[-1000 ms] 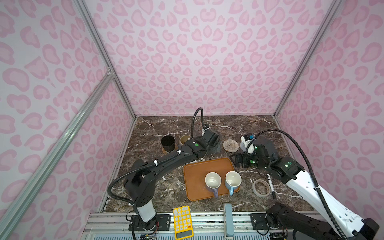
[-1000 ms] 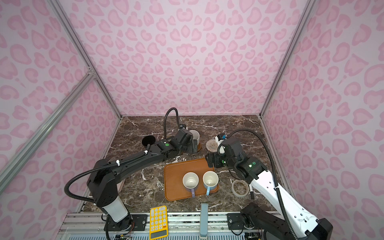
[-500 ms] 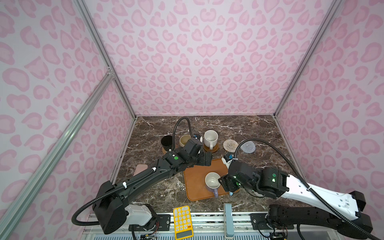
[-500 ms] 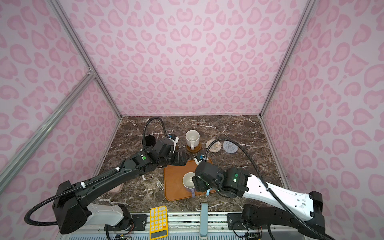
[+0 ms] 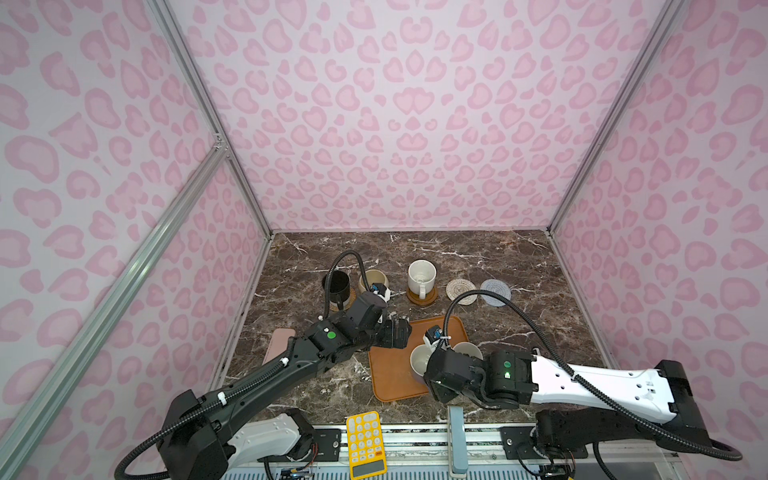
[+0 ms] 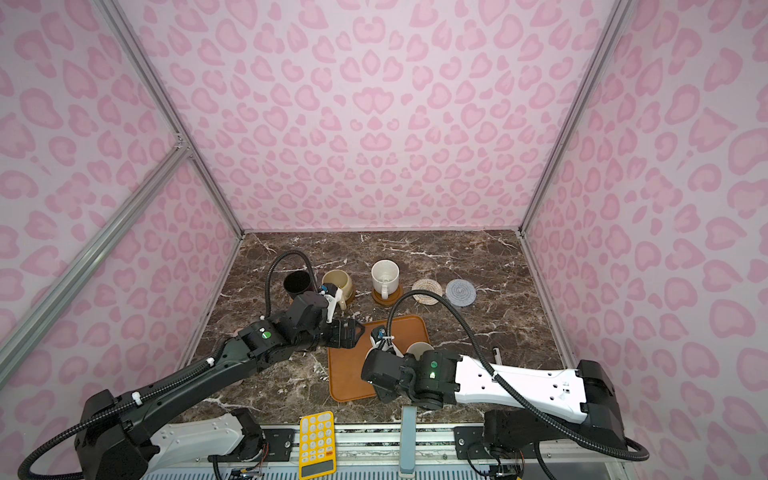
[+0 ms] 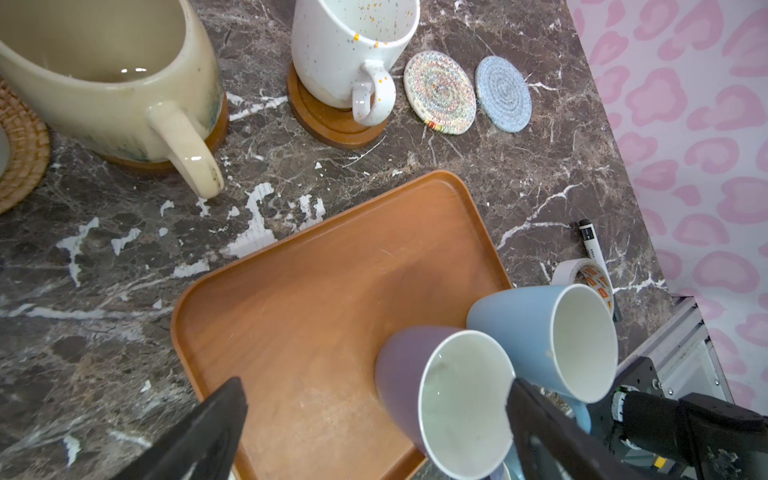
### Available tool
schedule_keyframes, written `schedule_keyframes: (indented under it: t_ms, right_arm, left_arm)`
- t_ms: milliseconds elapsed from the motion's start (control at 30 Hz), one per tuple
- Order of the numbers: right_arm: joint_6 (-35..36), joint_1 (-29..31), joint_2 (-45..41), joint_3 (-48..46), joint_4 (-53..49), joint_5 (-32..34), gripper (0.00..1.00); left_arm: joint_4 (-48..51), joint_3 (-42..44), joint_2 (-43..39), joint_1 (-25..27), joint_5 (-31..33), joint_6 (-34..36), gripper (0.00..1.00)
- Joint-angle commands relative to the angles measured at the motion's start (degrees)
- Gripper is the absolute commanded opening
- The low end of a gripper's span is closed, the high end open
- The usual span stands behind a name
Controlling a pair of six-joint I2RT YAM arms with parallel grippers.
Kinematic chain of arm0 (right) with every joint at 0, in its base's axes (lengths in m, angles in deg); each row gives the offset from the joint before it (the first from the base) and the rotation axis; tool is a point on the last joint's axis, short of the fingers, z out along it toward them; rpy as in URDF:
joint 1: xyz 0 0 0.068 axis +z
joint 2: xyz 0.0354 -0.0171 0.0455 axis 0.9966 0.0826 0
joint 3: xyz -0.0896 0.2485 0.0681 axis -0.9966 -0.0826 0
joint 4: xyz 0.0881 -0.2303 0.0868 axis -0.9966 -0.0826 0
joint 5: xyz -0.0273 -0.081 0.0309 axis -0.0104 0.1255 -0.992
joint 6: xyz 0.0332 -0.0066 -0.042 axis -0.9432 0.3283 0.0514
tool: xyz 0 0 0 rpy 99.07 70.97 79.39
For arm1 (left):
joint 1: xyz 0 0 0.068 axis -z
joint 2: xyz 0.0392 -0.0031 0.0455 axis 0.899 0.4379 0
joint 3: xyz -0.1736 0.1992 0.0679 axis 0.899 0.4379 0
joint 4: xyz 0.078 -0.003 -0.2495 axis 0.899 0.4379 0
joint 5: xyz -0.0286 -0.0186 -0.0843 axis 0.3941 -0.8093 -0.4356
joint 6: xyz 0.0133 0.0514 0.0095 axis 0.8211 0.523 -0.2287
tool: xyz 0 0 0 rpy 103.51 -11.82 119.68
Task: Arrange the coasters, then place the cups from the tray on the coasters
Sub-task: 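Lower the right gripper onto the lavender mug on the tray and close it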
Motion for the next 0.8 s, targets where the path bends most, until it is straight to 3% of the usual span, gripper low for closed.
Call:
schedule_keyframes:
  t_ms: [0, 300, 467, 767]
  right_arm:
    - [-2.1, 0.3, 1.0, -2.6, 3.9, -0.8, 0.61]
    - [-3.5, 0.8, 5.4, -5.4, 8.0, -1.8, 0.57]
    - [-6.2, 0.1, 9.2, -5.7, 7.0, 2.4, 0.54]
    - [-5.6, -1.2, 14.3, -6.6, 13.7, 4.7, 0.46]
  left_arm:
    - [-3.5, 2.2, -1.1, 0.0, -1.9, -2.0, 0.99]
    - [-3.8, 4.5, -1.3, 0.0, -1.5, -2.3, 0.99]
    - [-3.6, 4.7, -2.0, -0.3, -1.4, -1.8, 0.99]
    - [-4.0, 6.8, -3.8, -1.0, -3.2, -2.3, 0.99]
